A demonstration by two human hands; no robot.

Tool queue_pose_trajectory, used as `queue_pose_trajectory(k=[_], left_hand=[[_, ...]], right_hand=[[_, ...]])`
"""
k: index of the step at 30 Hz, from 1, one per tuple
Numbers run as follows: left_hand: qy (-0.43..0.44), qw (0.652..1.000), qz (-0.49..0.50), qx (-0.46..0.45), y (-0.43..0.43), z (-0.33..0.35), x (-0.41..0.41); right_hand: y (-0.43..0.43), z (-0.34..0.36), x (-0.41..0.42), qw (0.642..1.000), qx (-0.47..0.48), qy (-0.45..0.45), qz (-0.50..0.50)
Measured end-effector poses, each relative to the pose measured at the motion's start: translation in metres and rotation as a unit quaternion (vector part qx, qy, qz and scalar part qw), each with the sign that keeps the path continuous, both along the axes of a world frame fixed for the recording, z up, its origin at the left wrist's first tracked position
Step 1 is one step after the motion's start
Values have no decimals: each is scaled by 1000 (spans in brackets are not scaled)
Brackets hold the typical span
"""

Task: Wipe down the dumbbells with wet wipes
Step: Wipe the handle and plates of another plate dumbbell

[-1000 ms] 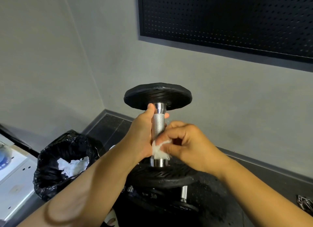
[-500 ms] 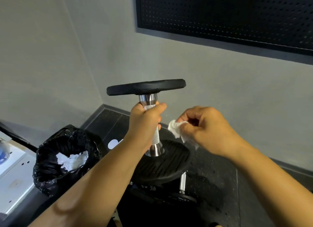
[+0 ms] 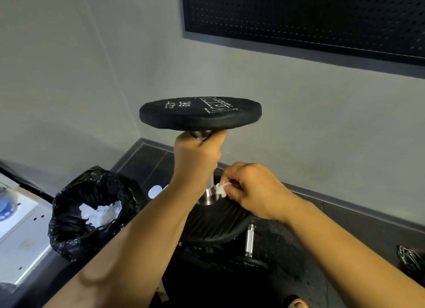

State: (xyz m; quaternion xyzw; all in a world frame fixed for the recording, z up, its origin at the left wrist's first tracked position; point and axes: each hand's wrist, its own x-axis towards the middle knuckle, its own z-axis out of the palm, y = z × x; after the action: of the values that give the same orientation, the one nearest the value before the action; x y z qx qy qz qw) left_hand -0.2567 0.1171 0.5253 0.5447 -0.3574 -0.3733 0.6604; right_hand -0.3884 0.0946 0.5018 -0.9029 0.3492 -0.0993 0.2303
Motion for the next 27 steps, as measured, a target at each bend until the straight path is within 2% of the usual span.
queue_pose_trajectory(k=[4,8,10,12,15,18,21,25,27], left_hand=[[100,992,-60,43,4,3,-3],[143,981,-117,63,6,4,-1],[159,974,-141,74,4,4,2],[161,971,-156,87,3,4,6],[171,971,-142,91,-1,4,11],[157,985,-44,55,-6,0,11],[119,988,83,51,-9,-5,12],[151,979,84,104,-11,-8,18],[162,978,71,114,-10,-11,21]], right_hand=[[-24,-15,8,999,34,3,-1],[-43,-28,12,985,162,6,-51],[-49,-31,10,962,262,-2,-82],[-49,-33,5,922,367,-36,-118],[-46,-30,-4,870,446,-112,-180],[-39,-22,-11,851,436,-157,-249],[-26,-11,-16,870,377,-163,-273],[-11,1,-27,916,310,-119,-224],[-8,12,-26,953,217,-101,-185]])
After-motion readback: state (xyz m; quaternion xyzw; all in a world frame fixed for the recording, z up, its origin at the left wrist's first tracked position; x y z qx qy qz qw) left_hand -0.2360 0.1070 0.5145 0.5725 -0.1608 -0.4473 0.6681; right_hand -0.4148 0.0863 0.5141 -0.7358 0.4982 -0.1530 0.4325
